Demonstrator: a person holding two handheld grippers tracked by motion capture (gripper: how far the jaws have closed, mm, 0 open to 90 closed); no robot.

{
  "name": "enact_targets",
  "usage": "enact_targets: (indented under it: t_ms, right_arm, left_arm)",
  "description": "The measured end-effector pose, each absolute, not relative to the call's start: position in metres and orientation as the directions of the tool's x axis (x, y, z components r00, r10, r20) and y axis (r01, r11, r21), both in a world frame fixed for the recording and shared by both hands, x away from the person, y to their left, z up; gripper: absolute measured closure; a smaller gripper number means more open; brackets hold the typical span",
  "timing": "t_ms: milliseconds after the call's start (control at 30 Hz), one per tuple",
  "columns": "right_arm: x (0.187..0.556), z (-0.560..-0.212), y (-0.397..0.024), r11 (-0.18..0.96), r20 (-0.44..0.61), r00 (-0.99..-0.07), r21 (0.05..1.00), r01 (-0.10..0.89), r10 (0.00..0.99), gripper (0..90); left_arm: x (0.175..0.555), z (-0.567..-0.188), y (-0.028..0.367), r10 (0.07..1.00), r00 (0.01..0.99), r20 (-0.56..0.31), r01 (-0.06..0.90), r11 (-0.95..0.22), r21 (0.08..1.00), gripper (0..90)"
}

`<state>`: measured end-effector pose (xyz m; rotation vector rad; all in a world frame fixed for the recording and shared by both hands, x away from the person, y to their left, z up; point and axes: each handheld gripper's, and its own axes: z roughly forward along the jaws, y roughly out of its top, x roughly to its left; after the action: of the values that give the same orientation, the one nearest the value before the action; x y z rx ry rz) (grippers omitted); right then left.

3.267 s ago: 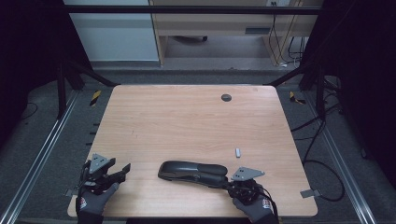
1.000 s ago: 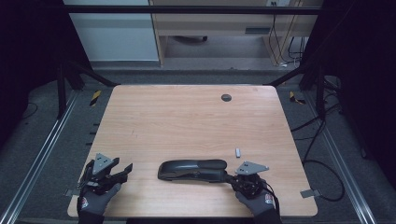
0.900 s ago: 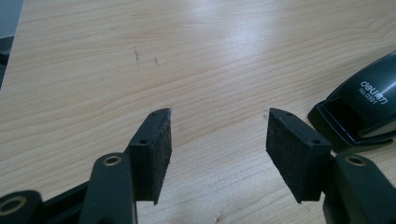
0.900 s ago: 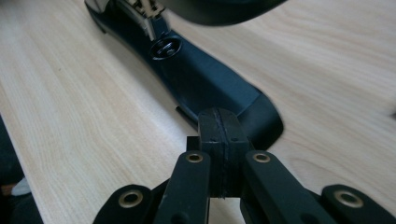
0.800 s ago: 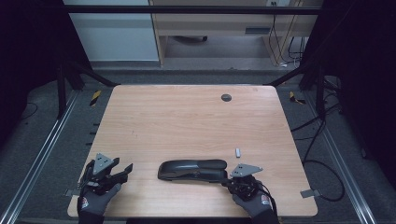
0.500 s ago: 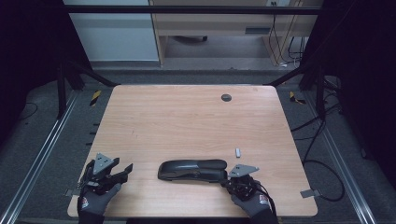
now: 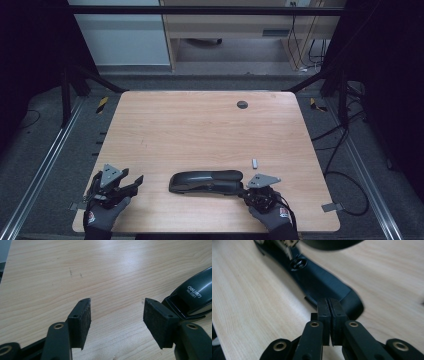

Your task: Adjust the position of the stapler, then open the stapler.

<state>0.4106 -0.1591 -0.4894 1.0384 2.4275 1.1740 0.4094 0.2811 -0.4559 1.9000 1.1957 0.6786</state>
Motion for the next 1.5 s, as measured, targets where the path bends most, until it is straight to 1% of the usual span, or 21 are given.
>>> enact_targets:
  t_ms: [133, 267, 400, 533, 633, 833, 933, 967, 1000, 1033, 1100, 1267, 1400, 1433, 1500]
  right_arm:
    - [0.412, -0.484, -0.171, 0.386, 0.055, -0.674, 0.785, 0.485, 0.736, 85.0]
    - [0.416, -0.481, -0.185, 0.344, 0.045, -0.622, 0.801, 0.49, 0.782, 79.1]
    - [0.419, -0.48, -0.198, 0.304, 0.049, -0.56, 0.799, 0.519, 0.827, 74.4]
    - [0.42, -0.479, -0.206, 0.283, 0.043, -0.529, 0.807, 0.518, 0.847, 66.4]
    - [0.422, -0.478, -0.212, 0.267, 0.04, -0.503, 0.81, 0.522, 0.863, 57.8]
    - [0.425, -0.478, -0.221, 0.248, 0.031, -0.463, 0.812, 0.529, 0.886, 48.9]
    - [0.426, -0.477, -0.225, 0.239, 0.031, -0.446, 0.81, 0.536, 0.894, 47.1]
    - [0.427, -0.478, -0.227, 0.257, 0.009, -0.451, 0.812, 0.525, 0.893, 47.0]
    - [0.426, -0.477, -0.227, 0.242, 0.028, -0.443, 0.805, 0.542, 0.896, 47.0]
    - [0.426, -0.477, -0.227, 0.246, 0.02, -0.439, 0.804, 0.541, 0.898, 47.0]
    - [0.427, -0.477, -0.229, 0.256, 0.005, -0.44, 0.808, 0.531, 0.898, 47.0]
    - [0.426, -0.477, -0.23, 0.244, 0.011, -0.426, 0.807, 0.538, 0.905, 46.6]
    - [0.427, -0.478, -0.234, 0.25, -0.007, -0.416, 0.809, 0.531, 0.909, 46.2]
    - [0.426, -0.477, -0.234, 0.237, 0.01, -0.412, 0.805, 0.544, 0.911, 46.0]
    - [0.426, -0.478, -0.236, 0.247, -0.006, -0.412, 0.808, 0.535, 0.911, 45.9]
  left_arm:
    - [0.409, -0.454, 0.277, 0.903, 0.427, 0.04, 0.485, -0.266, 0.833, 38.6]
    - [0.41, -0.452, 0.273, 0.898, 0.438, 0.047, 0.476, -0.276, 0.835, 37.5]
    - [0.408, -0.45, 0.269, 0.889, 0.454, 0.055, 0.46, -0.287, 0.84, 36.7]
    - [0.408, -0.446, 0.266, 0.877, 0.475, 0.067, 0.443, -0.305, 0.843, 35.8]
    - [0.406, -0.442, 0.261, 0.868, 0.492, 0.073, 0.434, -0.316, 0.843, 34.1]
    - [0.401, -0.432, 0.248, 0.842, 0.531, 0.101, 0.399, -0.353, 0.847, 30.9]
    - [0.399, -0.427, 0.242, 0.828, 0.551, 0.108, 0.384, -0.366, 0.848, 29.6]
    - [0.398, -0.425, 0.24, 0.822, 0.558, 0.113, 0.38, -0.374, 0.846, 28.9]
    - [0.397, -0.424, 0.238, 0.815, 0.568, 0.114, 0.375, -0.38, 0.845, 28.6]
    - [0.396, -0.422, 0.236, 0.809, 0.575, 0.123, 0.37, -0.392, 0.842, 27.8]
    - [0.394, -0.42, 0.233, 0.801, 0.584, 0.134, 0.362, -0.405, 0.84, 27.5]
    - [0.392, -0.415, 0.223, 0.774, 0.614, 0.157, 0.342, -0.44, 0.83, 26.7]
    - [0.391, -0.412, 0.214, 0.746, 0.641, 0.18, 0.326, -0.477, 0.816, 26.2]
    - [0.391, -0.412, 0.212, 0.737, 0.648, 0.193, 0.313, -0.488, 0.815, 26.2]
    - [0.391, -0.411, 0.207, 0.731, 0.656, 0.186, 0.32, -0.492, 0.81, 25.9]
